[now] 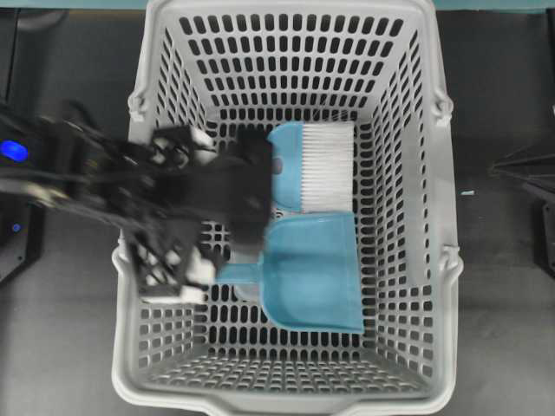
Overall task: Pick up the dustpan from the shopping basket with the left arm.
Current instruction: 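Move the left gripper over the teal dustpan handle in the basket, then close the left gripper on the teal dustpan handle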
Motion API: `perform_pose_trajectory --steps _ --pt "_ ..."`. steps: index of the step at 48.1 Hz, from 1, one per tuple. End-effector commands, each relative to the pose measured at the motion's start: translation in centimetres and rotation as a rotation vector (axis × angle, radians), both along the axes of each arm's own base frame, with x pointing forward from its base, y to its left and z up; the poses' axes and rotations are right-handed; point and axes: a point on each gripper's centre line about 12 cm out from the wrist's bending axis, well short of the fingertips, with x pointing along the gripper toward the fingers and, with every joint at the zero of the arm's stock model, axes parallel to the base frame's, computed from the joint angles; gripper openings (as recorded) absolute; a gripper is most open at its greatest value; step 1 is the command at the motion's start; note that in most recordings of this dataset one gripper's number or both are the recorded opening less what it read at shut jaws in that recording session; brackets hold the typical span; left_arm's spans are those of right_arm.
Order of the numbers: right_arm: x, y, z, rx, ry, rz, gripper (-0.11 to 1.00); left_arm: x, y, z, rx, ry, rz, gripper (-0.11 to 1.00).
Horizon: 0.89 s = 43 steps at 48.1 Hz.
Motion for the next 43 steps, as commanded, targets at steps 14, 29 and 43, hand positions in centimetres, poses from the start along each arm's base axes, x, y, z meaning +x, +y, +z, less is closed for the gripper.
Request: perform_pose_trajectory --steps 14,29,43 --pt "-0.3 0.0 1.1 0.003 -0.04 -0.002 0.0 3.3 -2.7 -6.6 -0.004 0.168 0.008 0.9" --pt "-0.9 0.0 1.2 0.003 -0.043 -0.001 0.0 3.1 -2.0 -11.8 0.011 0.261 0.024 0.9" --pt "-1.0 0.0 0.9 0.005 -0.04 -0.001 0.0 3.0 -1.4 -12.9 0.013 0.272 0.034 0.9"
